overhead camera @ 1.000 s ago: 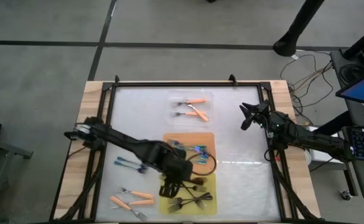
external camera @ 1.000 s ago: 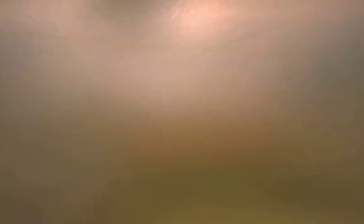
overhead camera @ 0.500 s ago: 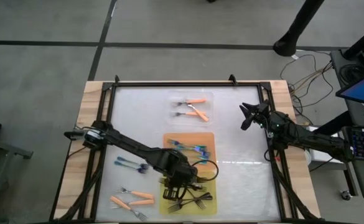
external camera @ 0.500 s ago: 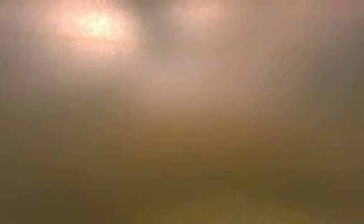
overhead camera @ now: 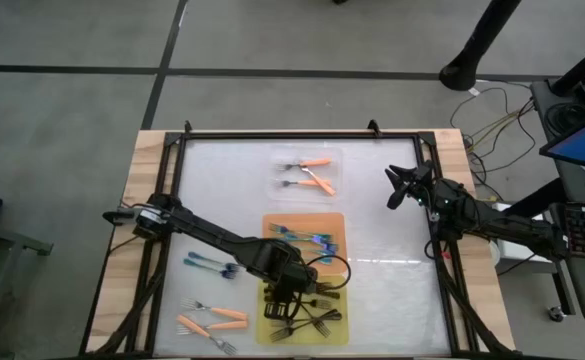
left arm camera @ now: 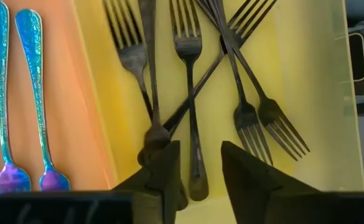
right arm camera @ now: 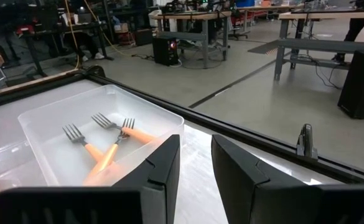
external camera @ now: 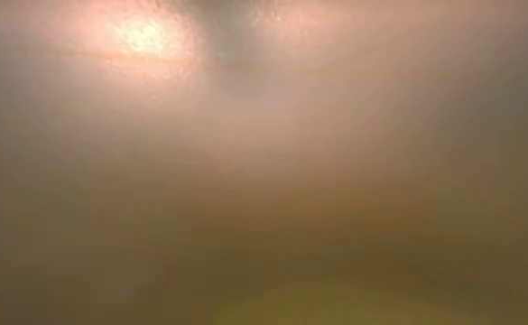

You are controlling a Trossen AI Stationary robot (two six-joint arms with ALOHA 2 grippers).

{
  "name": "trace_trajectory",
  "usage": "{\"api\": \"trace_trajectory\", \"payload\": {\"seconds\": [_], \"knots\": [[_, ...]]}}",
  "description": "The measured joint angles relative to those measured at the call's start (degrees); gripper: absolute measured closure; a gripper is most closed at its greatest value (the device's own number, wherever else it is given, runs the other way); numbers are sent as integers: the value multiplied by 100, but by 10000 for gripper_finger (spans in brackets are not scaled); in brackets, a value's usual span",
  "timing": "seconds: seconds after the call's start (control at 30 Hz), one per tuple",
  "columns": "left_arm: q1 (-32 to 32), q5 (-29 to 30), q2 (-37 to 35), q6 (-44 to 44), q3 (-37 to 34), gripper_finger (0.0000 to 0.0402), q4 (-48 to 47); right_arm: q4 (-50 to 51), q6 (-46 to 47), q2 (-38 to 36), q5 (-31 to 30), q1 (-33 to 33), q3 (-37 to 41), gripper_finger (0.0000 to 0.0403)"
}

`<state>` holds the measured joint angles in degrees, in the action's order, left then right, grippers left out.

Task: Sort silverware by color (type)
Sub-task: Put the orange fork into the white bin

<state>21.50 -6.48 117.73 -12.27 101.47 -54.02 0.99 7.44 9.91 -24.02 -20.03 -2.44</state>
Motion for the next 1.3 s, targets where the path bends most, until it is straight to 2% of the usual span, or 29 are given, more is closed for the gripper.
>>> {"api": "trace_trajectory", "payload": {"seconds": [0.17,0.33,0.43,0.8,1.0,1.13,1.3], "knots": [[4,67,-12,402,-117,283,117,0,0,0,1,0,0,319],[24,697,-259,528,-340,277,308,0,0,0,-1,0,0,319],[63,908,-568,277,-808,277,475,0,0,0,1,0,0,319],[375,890,-2651,-1678,-3754,277,1858,0,0,0,-1,0,0,319],[690,887,-3664,-2573,-4890,277,1846,0,0,0,-1,0,0,319],[1044,651,-3926,-3750,-5468,277,1888,0,0,0,1,0,0,319],[1698,437,-3866,-4442,-5711,277,2413,0,0,0,0,0,0,319]]}}
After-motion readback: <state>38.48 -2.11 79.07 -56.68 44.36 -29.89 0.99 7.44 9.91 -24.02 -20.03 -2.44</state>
